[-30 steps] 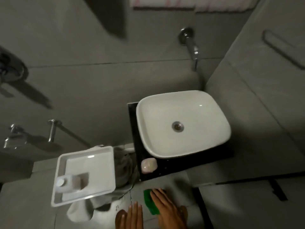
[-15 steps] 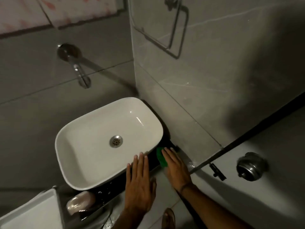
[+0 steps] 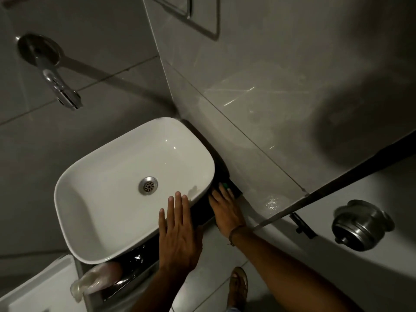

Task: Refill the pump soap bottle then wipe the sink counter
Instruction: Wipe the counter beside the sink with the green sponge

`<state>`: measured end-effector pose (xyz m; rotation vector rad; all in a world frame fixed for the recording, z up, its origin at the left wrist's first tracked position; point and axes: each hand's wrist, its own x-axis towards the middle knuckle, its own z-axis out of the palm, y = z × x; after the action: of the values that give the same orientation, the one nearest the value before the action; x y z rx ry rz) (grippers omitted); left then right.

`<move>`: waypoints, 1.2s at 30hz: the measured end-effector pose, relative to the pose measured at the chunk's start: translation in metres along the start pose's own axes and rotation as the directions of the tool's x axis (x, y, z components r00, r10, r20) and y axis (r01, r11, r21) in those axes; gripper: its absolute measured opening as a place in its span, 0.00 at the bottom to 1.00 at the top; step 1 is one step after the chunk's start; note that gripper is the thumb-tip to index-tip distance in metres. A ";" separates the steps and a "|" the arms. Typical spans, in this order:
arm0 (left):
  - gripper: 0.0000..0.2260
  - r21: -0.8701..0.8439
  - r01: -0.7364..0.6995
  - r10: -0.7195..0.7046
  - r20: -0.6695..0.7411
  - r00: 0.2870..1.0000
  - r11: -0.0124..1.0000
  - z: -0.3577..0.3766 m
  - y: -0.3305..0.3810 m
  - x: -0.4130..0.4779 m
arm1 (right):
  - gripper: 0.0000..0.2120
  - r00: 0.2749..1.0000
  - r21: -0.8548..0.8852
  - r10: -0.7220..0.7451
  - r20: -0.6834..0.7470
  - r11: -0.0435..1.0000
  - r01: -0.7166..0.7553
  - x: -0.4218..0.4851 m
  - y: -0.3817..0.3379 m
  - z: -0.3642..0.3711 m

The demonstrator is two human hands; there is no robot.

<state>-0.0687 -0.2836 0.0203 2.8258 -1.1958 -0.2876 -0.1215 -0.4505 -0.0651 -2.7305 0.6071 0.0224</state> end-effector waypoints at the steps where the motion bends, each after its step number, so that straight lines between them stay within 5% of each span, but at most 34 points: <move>1: 0.34 -0.001 -0.007 0.007 0.001 1.000 1.000 -0.001 -0.001 -0.002 | 0.24 0.998 -0.002 -0.061 0.021 0.998 0.061 -0.007 -0.006 0.005; 5: 0.33 -0.024 -0.026 0.026 0.007 1.000 0.999 -0.006 -0.018 -0.021 | 0.28 0.963 -0.006 -0.268 -0.006 0.963 0.268 -0.036 0.003 0.006; 8: 0.34 -0.027 -0.015 0.015 0.013 1.000 1.000 -0.008 -0.035 -0.041 | 0.34 0.993 0.003 -0.111 -0.040 0.994 0.112 -0.023 0.018 -0.002; 12: 0.36 -0.059 0.029 -0.027 0.035 0.999 0.998 -0.014 -0.058 -0.062 | 0.27 0.998 0.081 0.046 -0.042 0.996 -0.043 -0.007 -0.024 0.000; 17: 0.35 -0.069 0.024 -0.022 0.037 0.999 0.997 -0.020 -0.084 -0.084 | 0.34 0.968 0.018 -0.250 -0.025 0.968 0.251 -0.056 -0.035 0.023; 24: 0.37 -0.070 -0.007 0.013 0.073 0.997 0.998 -0.024 -0.109 -0.097 | 0.28 0.994 0.078 0.069 -0.084 0.995 -0.062 -0.033 -0.078 0.022; 30: 0.37 -0.078 -0.060 0.068 0.105 0.992 0.995 -0.024 -0.121 -0.101 | 0.28 0.969 -0.014 -0.246 -0.022 0.969 0.246 -0.083 -0.125 0.064; 36: 0.35 -0.130 -0.112 0.121 0.060 0.991 0.985 -0.020 -0.133 -0.103 | 0.28 0.995 0.069 0.069 -0.066 0.996 -0.065 -0.062 -0.148 0.052</move>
<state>-0.0408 -0.1173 0.0379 2.6464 -1.3011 -0.4387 -0.1137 -0.2819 -0.0597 -2.6547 0.7058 -0.0733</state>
